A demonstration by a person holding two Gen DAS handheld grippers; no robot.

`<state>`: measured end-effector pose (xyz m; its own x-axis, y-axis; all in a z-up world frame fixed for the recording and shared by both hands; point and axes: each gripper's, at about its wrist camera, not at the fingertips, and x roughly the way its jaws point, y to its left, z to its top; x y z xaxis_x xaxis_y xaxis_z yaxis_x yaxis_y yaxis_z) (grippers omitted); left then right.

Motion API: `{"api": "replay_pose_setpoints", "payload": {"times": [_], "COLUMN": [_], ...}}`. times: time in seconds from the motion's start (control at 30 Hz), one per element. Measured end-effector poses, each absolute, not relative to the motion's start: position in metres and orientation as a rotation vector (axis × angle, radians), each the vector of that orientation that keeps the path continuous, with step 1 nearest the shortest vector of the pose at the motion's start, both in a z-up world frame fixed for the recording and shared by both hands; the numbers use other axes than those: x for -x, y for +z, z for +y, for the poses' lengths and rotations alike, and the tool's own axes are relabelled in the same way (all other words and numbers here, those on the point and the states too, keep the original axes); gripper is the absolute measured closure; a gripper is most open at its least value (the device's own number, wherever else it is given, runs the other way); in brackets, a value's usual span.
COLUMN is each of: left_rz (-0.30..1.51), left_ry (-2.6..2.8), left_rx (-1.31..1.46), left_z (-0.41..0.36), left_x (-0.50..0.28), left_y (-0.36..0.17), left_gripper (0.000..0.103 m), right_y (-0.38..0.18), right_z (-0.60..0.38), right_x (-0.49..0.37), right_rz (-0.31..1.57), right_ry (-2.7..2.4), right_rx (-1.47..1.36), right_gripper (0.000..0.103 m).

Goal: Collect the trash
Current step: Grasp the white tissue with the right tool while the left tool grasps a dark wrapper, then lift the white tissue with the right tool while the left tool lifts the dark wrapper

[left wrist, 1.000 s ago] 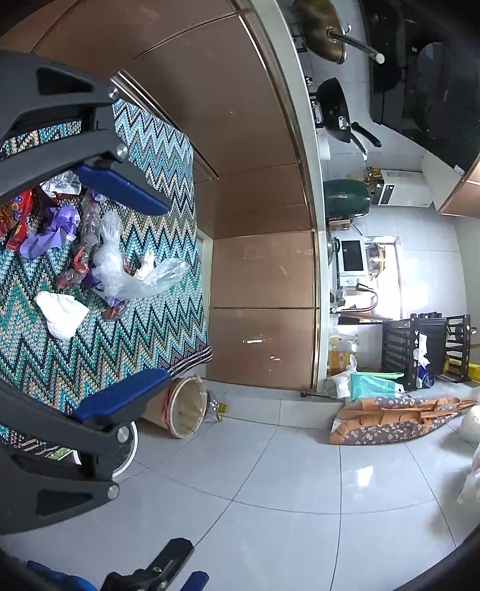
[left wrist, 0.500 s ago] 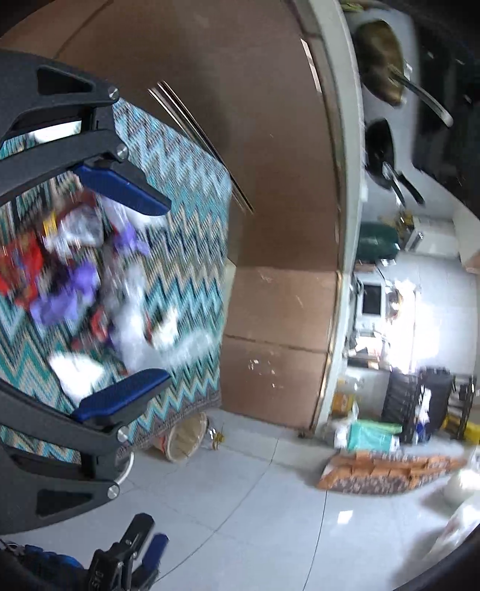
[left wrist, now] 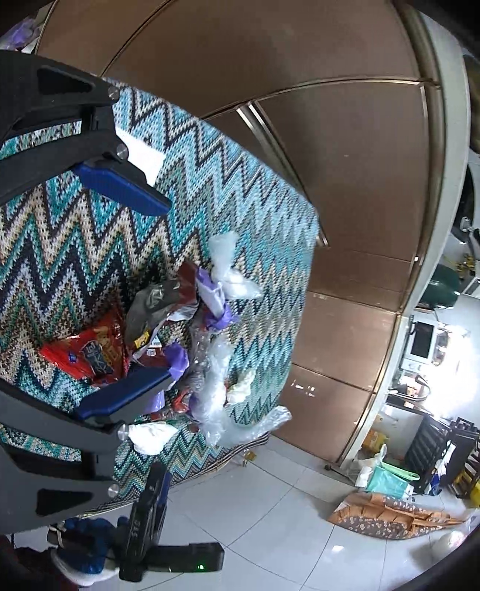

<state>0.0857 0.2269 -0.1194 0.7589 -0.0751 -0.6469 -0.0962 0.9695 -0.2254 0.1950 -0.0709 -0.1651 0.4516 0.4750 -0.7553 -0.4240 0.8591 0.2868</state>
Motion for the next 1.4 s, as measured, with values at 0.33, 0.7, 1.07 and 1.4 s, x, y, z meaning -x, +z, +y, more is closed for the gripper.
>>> {"api": "replay_pose_setpoints", "payload": {"times": [0.33, 0.7, 1.07, 1.4], "left_rz": [0.896, 0.88, 0.811, 0.752], "left_ry": [-0.062, -0.028, 0.009, 0.026], "left_rx": [0.337, 0.367, 0.305, 0.244], "left_z": [0.213, 0.213, 0.198, 0.18], "left_x": [-0.14, -0.137, -0.115, -0.096], "left_y": [-0.154, -0.151, -0.118, -0.089], "left_gripper": [0.068, 0.096, 0.098, 0.099], "right_y": [-0.193, -0.186, -0.145, -0.122], "right_z": [-0.056, -0.046, -0.046, -0.065], "right_x": [-0.216, -0.204, -0.155, -0.125], "right_rz": [1.034, 0.997, 0.881, 0.796], "right_ry": [0.601, 0.624, 0.571, 0.539], "right_rx": [-0.036, 0.038, 0.166, 0.183], "right_gripper": [0.052, 0.097, 0.098, 0.098]}}
